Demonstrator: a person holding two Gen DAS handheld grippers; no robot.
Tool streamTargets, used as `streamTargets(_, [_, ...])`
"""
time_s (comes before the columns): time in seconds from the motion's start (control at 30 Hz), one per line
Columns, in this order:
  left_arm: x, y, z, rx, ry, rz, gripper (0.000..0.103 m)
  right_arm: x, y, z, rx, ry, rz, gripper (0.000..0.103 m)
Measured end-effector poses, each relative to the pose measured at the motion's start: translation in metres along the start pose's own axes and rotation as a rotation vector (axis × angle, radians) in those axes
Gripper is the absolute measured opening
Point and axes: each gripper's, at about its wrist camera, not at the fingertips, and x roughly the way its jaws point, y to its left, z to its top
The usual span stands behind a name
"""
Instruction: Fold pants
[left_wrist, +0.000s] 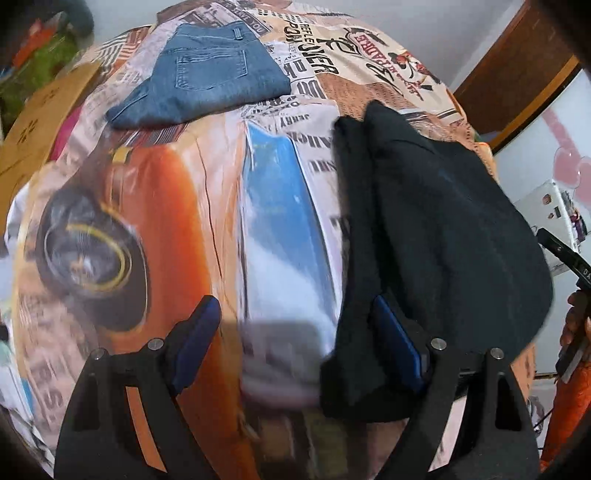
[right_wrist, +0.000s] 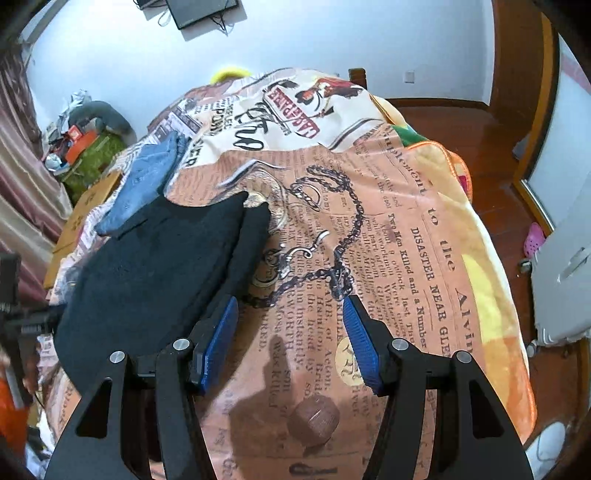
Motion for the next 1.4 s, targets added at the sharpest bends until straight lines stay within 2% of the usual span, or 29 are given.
streamTargets(0.1, [-0.019, 0.002, -0.002, -0.018, -0.023, 0.005, 0.085, 0.001, 0.013, -0.003, -0.034, 0.010, 0.031, 0.055])
streamTargets(0.3, [-0.059, -0.002, 0.006, -0.010, -0.131, -0.020, 0.083, -0.001, 0.045, -0.021, -0.114, 0.023, 0.099, 0.055])
streamTargets(0.33, [-0.062, -0.009, 0.006, 0.012, -0.141, -0.031, 0.079, 0.000, 0.049, -0.023, -0.122, 0.022, 0.107, 0.055])
streamTargets(0.4, [-0.058, -0.021, 0.006, 0.048, -0.134, -0.048, 0.063, 0.003, 0.055, -0.029, -0.132, 0.022, 0.120, 0.055])
streamTargets(0.47, [-0.048, -0.035, 0.002, 0.096, -0.100, -0.079, 0.037, 0.007, 0.060, -0.031, -0.137, 0.030, 0.132, 0.055])
streamTargets(0.57, [-0.030, -0.053, -0.002, 0.144, -0.064, -0.086, 0.028, 0.011, 0.064, -0.034, -0.152, 0.034, 0.128, 0.050])
streamTargets(0.63, [-0.022, -0.055, -0.004, 0.155, -0.071, -0.054, 0.027, 0.013, 0.064, -0.035, -0.159, 0.033, 0.123, 0.044])
streamTargets(0.7, [-0.021, -0.051, -0.004, 0.142, -0.077, -0.052, 0.028, 0.014, 0.063, -0.037, -0.169, 0.034, 0.105, 0.035])
streamTargets(0.83, [-0.026, -0.038, -0.012, 0.125, -0.104, 0.016, 0.027, 0.014, 0.058, -0.041, -0.160, 0.035, 0.123, 0.031])
streamTargets(0.93, [-0.028, -0.026, -0.015, 0.106, -0.091, 0.003, 0.027, 0.011, 0.059, -0.043, -0.166, 0.029, 0.117, 0.027])
streamTargets(0.97, [-0.029, -0.026, -0.015, 0.108, -0.093, 0.035, 0.023, 0.009, 0.059, -0.042, -0.167, 0.029, 0.114, 0.026])
streamTargets(1.03, [-0.030, -0.024, -0.013, 0.131, -0.093, 0.165, 0.016, 0.005, 0.059, -0.042, -0.169, 0.031, 0.109, 0.025])
streamTargets(1.17, [-0.041, -0.004, 0.002, 0.049, -0.094, 0.086, 0.016, -0.004, 0.051, -0.034, -0.142, 0.027, 0.106, 0.025])
streamTargets(1.27, [-0.055, -0.009, 0.022, 0.059, -0.155, 0.094, 0.017, -0.011, 0.044, -0.021, -0.124, -0.005, 0.094, 0.026])
streamTargets(1.4, [-0.058, -0.024, 0.049, 0.084, -0.177, 0.052, 0.022, -0.007, 0.039, 0.003, -0.112, -0.033, 0.096, 0.030])
